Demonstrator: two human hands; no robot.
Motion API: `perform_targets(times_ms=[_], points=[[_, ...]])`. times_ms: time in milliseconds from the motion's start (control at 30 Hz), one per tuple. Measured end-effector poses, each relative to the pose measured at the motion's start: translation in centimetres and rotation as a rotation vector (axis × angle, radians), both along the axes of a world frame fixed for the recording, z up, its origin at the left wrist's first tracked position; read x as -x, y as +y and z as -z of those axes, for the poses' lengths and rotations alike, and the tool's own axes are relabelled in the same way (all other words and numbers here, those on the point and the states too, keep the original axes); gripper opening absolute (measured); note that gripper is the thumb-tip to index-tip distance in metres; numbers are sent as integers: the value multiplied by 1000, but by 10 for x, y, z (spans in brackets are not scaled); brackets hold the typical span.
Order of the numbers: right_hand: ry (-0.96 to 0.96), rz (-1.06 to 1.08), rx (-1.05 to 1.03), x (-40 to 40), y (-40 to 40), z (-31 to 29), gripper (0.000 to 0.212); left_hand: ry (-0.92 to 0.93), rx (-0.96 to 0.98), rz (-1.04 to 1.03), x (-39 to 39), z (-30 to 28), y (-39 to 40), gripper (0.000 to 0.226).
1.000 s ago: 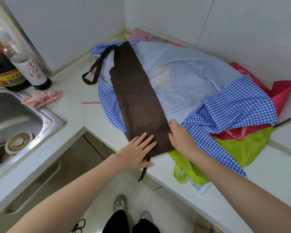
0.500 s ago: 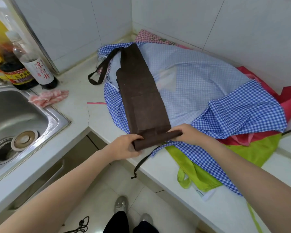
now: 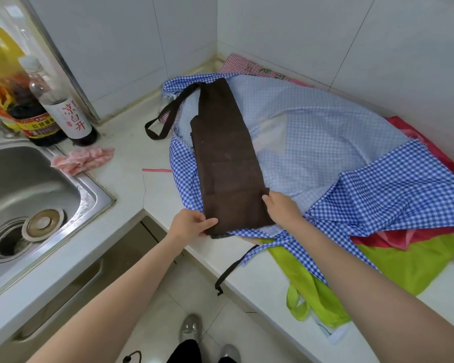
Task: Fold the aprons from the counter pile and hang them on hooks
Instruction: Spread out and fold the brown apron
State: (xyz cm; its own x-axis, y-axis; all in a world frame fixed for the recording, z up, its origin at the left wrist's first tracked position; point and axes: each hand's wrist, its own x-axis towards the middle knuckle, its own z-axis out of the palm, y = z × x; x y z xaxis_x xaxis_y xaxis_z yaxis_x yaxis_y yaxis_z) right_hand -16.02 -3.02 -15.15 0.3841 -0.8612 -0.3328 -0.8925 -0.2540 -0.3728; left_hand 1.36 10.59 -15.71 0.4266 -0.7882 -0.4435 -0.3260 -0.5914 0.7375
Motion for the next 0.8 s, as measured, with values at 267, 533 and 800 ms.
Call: perform_targets(times_ms=[267, 533, 800], points=[[56, 3, -36, -7, -2, 5, 36, -942, 372, 727, 10, 7, -17, 67], [181, -718, 257, 22, 11, 0, 80, -885, 175, 854, 6, 17, -23, 73], [176, -677, -134, 21, -15, -10, 93, -535, 92, 787, -33, -1, -20, 72]])
